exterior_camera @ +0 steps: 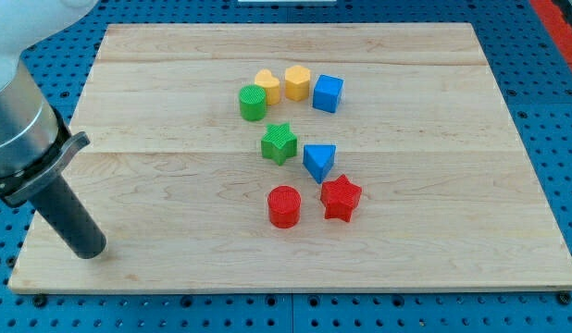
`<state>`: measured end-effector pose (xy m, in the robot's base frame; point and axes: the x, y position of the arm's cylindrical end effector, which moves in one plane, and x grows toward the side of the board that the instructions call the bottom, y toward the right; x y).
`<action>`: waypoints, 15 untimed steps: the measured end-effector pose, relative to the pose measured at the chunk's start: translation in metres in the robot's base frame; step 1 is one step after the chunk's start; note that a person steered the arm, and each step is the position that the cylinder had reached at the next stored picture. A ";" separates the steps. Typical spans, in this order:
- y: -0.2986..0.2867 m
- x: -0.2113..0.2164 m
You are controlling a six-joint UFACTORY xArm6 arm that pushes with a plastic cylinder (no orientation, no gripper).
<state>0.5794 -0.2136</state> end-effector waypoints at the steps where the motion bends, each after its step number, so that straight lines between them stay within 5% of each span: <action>1: -0.009 0.008; 8: -0.081 0.039; 15: -0.090 0.023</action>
<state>0.6023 -0.3040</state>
